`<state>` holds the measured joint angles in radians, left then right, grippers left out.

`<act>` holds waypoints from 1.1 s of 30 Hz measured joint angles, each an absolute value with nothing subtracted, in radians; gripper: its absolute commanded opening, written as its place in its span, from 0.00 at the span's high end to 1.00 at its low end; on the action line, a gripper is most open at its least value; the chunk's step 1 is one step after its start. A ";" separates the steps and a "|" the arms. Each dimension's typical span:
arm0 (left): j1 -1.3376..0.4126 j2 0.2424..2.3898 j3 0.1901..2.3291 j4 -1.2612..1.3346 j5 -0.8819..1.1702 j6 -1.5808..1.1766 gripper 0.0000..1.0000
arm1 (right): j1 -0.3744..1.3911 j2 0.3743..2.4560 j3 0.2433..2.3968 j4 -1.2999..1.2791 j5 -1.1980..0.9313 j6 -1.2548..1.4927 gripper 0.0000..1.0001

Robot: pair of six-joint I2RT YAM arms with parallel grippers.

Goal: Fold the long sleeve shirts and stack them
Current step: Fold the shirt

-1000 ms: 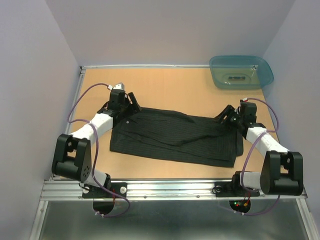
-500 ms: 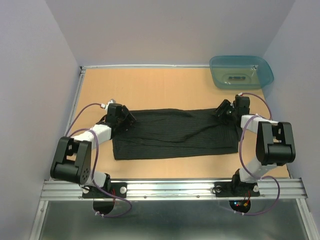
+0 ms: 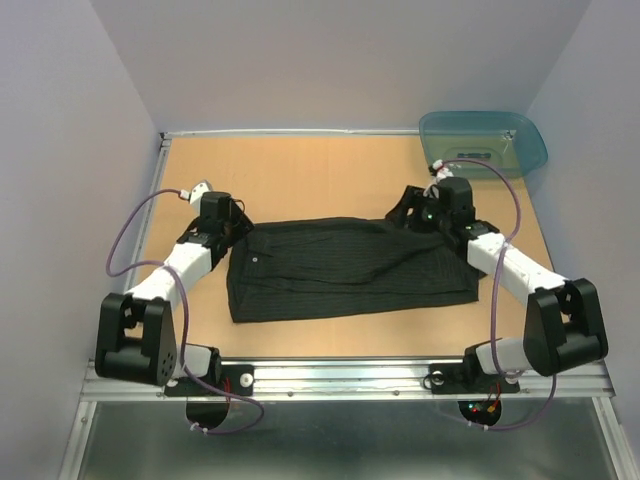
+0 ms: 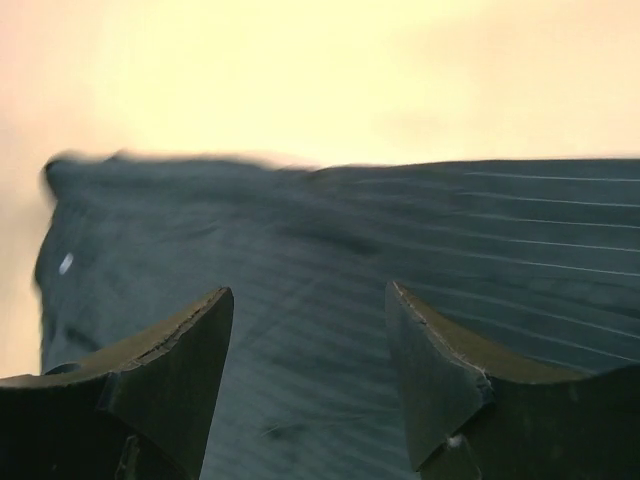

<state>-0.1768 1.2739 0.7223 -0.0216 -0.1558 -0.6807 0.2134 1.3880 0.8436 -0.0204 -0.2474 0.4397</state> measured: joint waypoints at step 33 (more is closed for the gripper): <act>-0.175 1.620 0.870 -0.096 -0.103 -0.564 1.00 | 0.512 1.509 0.754 -0.048 -0.177 0.422 0.32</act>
